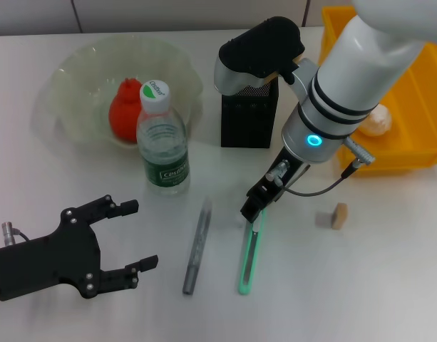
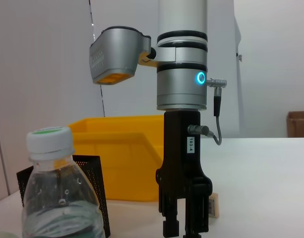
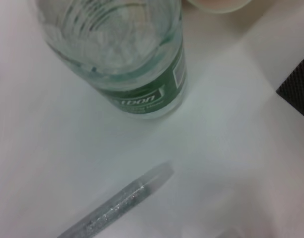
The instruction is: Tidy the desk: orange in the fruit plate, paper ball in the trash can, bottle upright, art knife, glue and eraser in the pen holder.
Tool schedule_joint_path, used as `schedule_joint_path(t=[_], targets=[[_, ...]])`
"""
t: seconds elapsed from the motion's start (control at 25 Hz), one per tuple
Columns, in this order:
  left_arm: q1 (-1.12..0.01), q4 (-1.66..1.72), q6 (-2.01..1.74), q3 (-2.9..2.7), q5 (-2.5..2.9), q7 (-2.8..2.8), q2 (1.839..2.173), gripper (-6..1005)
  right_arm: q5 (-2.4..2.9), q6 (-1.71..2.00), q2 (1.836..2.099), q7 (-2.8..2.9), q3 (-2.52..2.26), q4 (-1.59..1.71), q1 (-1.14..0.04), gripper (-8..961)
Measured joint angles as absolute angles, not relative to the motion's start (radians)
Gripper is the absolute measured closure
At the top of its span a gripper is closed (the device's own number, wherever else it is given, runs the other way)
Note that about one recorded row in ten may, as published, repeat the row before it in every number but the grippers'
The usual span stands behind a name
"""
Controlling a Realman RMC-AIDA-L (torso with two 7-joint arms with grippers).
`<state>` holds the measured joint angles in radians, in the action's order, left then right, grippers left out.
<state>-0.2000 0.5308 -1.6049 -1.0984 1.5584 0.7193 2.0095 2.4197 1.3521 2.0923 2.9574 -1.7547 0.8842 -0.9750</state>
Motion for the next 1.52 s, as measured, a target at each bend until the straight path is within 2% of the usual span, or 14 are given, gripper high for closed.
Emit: schedule_joint_path(t=[0.6,0.84,1.48,1.52], targets=[[-0.199,0.529,-1.609,-1.099,1.558,0.719,2.010,174,2.381,1.317,2.092,2.957,-1.805,0.834,-0.999,354],[-0.198,0.529,-1.611,-1.098,1.558,0.719,2.009,174,2.381,1.316,2.092,2.958,-1.806,0.829,-1.000,475],[-0.200,0.529,-1.611,-1.095,1.559,0.720,2.010,174,2.381,1.342,2.092,2.958,-1.817,0.828,-1.006,516],[-0.200,0.529,-1.612,-1.096,1.559,0.721,2.010,174,2.381,1.345,2.092,2.958,-1.817,0.828,-1.007,556]])
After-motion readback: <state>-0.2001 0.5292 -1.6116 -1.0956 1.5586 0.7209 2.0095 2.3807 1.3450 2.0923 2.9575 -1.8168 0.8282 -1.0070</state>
